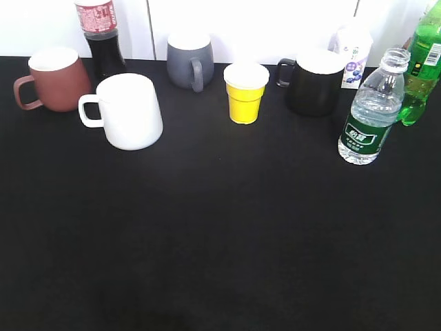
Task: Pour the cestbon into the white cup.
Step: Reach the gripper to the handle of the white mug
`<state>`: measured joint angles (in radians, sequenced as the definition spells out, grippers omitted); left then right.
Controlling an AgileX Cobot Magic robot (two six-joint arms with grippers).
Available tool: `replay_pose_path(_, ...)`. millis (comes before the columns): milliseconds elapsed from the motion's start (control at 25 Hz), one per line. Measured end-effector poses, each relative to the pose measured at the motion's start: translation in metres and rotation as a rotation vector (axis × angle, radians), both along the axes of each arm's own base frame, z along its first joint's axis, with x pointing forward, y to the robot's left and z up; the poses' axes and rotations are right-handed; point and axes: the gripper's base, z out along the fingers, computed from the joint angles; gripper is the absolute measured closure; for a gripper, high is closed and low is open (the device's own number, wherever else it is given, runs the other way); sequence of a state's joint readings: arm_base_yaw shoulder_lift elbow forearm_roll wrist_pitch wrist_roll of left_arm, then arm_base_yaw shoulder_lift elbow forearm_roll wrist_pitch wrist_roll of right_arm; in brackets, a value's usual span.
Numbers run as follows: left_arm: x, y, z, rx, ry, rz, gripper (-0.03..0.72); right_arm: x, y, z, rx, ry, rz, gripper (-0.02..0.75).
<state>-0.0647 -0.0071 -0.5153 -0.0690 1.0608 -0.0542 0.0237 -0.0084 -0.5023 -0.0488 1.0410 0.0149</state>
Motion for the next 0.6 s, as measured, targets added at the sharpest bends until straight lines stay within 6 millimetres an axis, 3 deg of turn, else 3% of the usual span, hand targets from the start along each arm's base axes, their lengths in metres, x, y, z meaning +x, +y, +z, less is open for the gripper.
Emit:
replay_pose_path(280,0.000,0.000,0.000,0.000,0.000,0.000,0.445,0.000,0.000,0.000,0.000,0.000,0.000,0.166)
replay_pose_path(360,0.008,-0.001,0.003,-0.003,0.042,-0.003,0.340,0.000,0.000,0.000,0.000,0.000,0.000,0.166)
replay_pose_path(440,0.027,-0.002,0.023,-0.011,0.030,-0.001,0.200,0.000,0.000,0.000,0.001,0.000,0.000,0.166)
replay_pose_path(600,0.095,-0.005,0.079,0.026,-0.157,0.001,0.161,0.000,0.000,0.000,0.001,0.000,0.000,0.166)
